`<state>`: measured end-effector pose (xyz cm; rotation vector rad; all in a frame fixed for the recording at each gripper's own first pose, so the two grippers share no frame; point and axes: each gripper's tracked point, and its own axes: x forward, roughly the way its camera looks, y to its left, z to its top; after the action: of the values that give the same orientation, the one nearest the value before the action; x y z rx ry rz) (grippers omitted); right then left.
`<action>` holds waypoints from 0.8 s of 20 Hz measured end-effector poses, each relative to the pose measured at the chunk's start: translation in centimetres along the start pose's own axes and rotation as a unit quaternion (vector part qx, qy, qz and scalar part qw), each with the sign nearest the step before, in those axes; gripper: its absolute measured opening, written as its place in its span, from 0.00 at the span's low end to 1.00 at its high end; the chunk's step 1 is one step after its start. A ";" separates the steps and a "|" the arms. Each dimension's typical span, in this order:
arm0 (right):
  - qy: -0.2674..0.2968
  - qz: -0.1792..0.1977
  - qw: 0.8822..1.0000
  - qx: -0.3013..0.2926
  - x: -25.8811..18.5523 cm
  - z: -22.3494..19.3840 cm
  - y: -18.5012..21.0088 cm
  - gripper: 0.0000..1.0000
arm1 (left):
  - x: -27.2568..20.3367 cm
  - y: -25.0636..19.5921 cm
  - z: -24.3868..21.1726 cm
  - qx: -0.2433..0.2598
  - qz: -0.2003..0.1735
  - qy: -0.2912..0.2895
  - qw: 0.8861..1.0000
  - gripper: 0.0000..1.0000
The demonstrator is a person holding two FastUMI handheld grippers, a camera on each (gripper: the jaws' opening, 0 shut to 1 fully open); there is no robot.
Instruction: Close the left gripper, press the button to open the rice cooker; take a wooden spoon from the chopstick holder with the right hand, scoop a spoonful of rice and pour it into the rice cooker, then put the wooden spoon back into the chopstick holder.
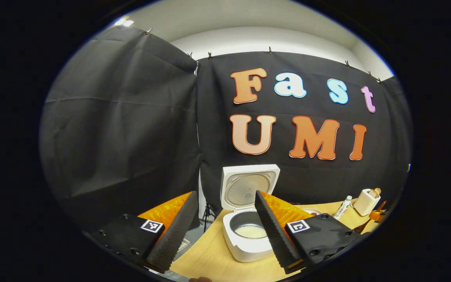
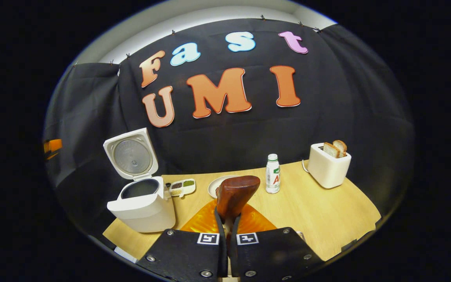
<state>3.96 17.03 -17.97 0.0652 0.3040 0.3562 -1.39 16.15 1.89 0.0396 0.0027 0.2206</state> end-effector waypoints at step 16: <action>0.063 0.029 0.993 -0.094 3.9 -11.4 3.5 0.02 | 2.3 1.5 -2.4 0.022 0.013 0.030 0.999 0.99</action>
<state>2.78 21.82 -29.52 -0.1338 0.3932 0.4467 0.56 18.23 -0.43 0.0768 0.0667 0.2472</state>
